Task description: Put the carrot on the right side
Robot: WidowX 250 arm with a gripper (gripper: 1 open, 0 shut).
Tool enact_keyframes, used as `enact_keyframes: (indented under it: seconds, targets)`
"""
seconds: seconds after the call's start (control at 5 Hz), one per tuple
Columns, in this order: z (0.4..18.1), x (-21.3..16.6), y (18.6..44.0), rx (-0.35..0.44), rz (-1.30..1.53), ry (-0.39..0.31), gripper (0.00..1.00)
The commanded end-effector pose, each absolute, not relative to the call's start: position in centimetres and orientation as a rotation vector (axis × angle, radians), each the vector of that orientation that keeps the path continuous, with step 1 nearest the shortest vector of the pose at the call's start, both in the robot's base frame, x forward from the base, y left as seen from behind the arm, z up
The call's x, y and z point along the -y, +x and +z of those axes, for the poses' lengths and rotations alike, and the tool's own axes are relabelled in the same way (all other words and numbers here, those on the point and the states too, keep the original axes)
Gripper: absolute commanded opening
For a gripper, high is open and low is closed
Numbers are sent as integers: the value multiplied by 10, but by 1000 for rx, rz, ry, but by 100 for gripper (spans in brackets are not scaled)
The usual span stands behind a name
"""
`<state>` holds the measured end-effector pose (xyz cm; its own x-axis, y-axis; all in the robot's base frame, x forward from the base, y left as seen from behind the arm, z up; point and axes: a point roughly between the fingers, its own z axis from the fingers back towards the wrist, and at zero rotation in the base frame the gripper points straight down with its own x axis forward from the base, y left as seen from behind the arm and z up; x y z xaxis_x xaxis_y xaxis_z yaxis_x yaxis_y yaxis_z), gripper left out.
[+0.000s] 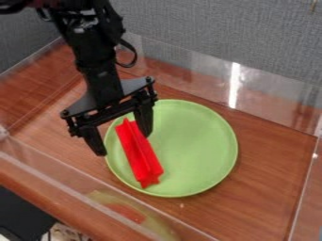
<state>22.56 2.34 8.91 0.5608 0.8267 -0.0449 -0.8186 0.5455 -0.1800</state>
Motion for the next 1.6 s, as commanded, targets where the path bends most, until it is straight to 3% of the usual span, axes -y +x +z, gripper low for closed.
enact_keyframes:
  seconds: [0.0, 0.4, 0.8, 1.4]
  targets:
    - [81, -13, 235, 77, 1001, -202, 100]
    - [68, 5, 247, 102, 969, -202, 100]
    - [68, -10, 260, 138, 1023, -182, 100]
    - [101, -49, 263, 177, 1210, -142, 100]
